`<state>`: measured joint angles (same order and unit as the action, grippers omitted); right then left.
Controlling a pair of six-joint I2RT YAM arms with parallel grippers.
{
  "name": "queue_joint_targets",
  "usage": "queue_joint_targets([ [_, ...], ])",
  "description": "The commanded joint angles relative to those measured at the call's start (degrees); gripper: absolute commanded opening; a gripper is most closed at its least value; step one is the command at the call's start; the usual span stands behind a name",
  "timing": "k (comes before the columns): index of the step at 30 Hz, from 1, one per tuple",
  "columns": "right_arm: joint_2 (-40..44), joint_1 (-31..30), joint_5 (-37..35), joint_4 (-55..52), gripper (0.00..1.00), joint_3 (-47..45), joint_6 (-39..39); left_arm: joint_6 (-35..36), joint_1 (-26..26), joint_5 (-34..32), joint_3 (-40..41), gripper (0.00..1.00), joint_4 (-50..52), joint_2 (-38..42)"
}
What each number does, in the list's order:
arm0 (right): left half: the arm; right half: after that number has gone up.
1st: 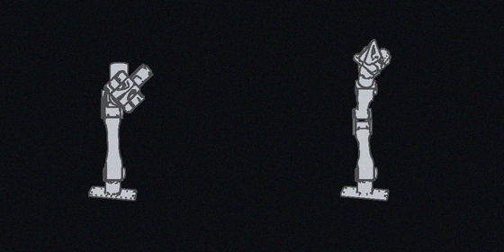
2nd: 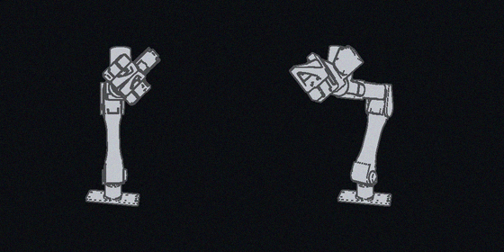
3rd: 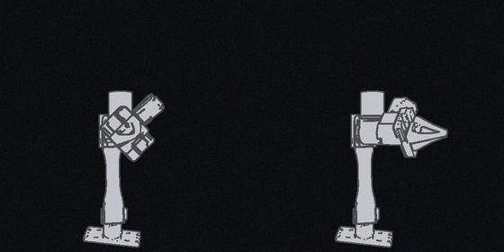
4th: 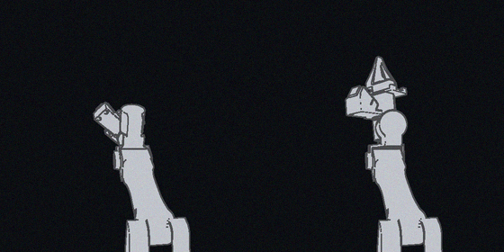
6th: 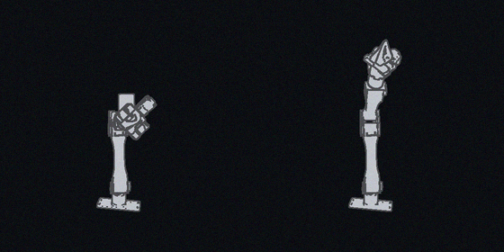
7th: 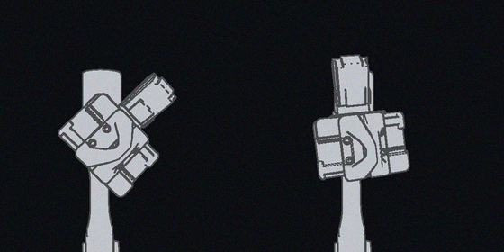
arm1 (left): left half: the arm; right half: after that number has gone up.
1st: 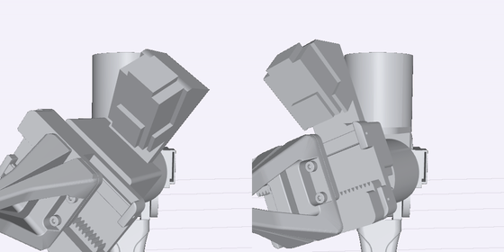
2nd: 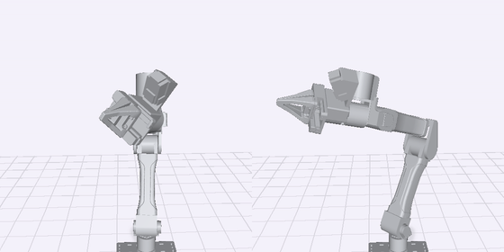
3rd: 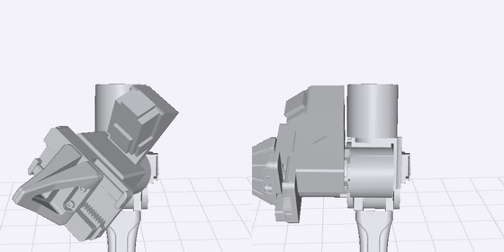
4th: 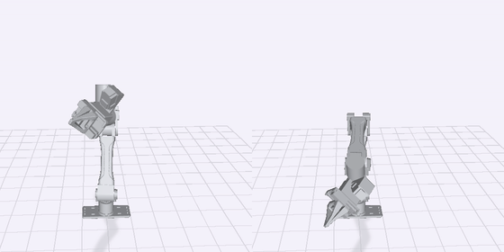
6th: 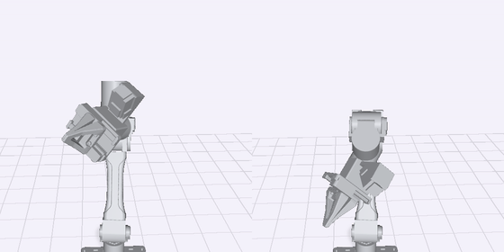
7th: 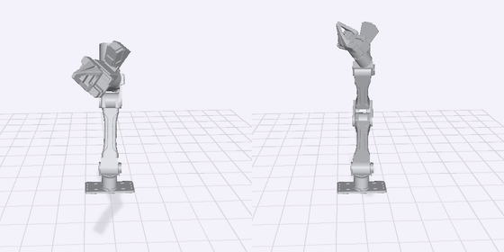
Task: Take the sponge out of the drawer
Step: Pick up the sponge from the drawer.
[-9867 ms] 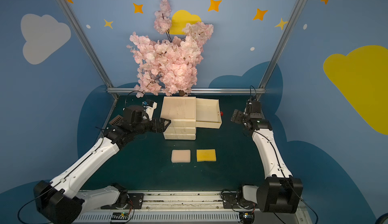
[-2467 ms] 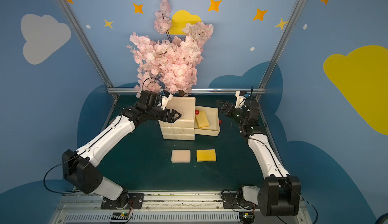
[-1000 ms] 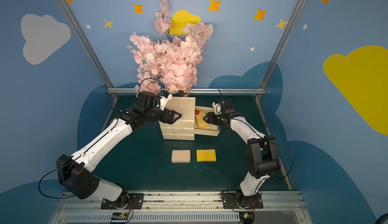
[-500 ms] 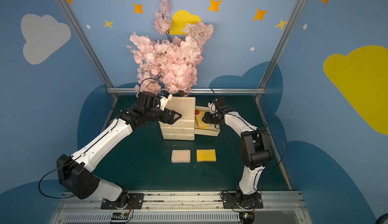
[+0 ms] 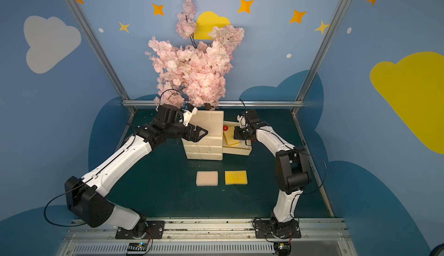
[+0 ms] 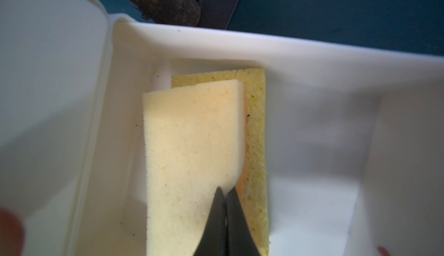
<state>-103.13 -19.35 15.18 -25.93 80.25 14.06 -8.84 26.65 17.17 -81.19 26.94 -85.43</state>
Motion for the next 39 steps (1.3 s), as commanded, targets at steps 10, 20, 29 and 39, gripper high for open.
queue_joint_targets([
  [10, 18.5, 1.6, -2.4, -5.7, 0.0, -2.1, -8.8, -0.1, 0.1, 8.2, -3.2, 0.94, 1.9, 5.3],
  [20, 36.5, 1.5, 17.3, -6.5, 0.0, -8.6, -19.2, -2.0, 0.2, 21.5, -6.6, 0.96, 5.2, 4.7],
  [29, 36.5, -2.0, 24.6, -14.3, 0.0, -4.5, -25.6, -2.1, 0.2, 28.2, -8.1, 0.96, 8.7, 2.8],
  [39, 30.0, -11.5, 15.9, -19.6, 0.0, 2.6, -30.1, -0.3, 0.2, 33.3, -9.0, 0.92, 14.7, 0.2],
])
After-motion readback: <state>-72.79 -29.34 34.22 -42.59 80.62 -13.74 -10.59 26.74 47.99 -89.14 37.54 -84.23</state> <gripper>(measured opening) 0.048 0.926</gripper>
